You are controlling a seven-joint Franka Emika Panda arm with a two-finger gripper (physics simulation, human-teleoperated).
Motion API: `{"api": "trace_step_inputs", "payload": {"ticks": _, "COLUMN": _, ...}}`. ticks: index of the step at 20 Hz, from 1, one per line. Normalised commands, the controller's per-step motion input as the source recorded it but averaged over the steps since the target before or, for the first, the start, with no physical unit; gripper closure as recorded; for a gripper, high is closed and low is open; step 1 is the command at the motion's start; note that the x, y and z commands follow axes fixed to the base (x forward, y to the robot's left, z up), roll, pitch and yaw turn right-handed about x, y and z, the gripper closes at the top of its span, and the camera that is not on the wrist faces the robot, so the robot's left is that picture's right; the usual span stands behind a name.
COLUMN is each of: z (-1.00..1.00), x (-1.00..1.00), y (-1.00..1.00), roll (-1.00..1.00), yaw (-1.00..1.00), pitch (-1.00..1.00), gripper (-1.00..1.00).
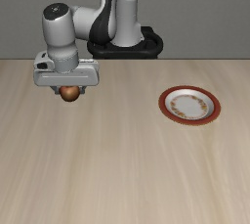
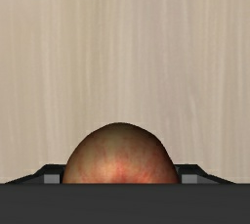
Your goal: Pick the apple on the table and place it on the plate
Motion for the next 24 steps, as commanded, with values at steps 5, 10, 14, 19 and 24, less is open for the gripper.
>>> {"api": "trace_step_inputs", "payload": {"ticks": 5, "z": 0.2, "x": 0.0, "y": 0.8, "roll": 0.0, "yaw": 0.0, "pitch": 0.0, "gripper": 1.0}}
{"api": "trace_step_inputs", "payload": {"ticks": 10, "z": 0.0, "x": 0.0, "y": 1.0, "roll": 0.0, "yaw": 0.0, "pitch": 0.0, "gripper": 1.0}}
{"api": "trace_step_inputs", "payload": {"ticks": 14, "z": 0.0, "x": 0.0, "y": 1.0, "roll": 0.0, "yaw": 0.0, "pitch": 0.0, "gripper": 1.0}}
{"api": "trace_step_inputs", "payload": {"ticks": 19, "z": 0.0, "x": 0.0, "y": 1.0, "roll": 0.0, "yaw": 0.0, "pitch": 0.0, "gripper": 1.0}}
{"api": "trace_step_inputs", "payload": {"ticks": 24, "z": 0.0, "x": 0.0, "y": 1.0, "roll": 0.0, "yaw": 0.0, "pitch": 0.0, "gripper": 1.0}}
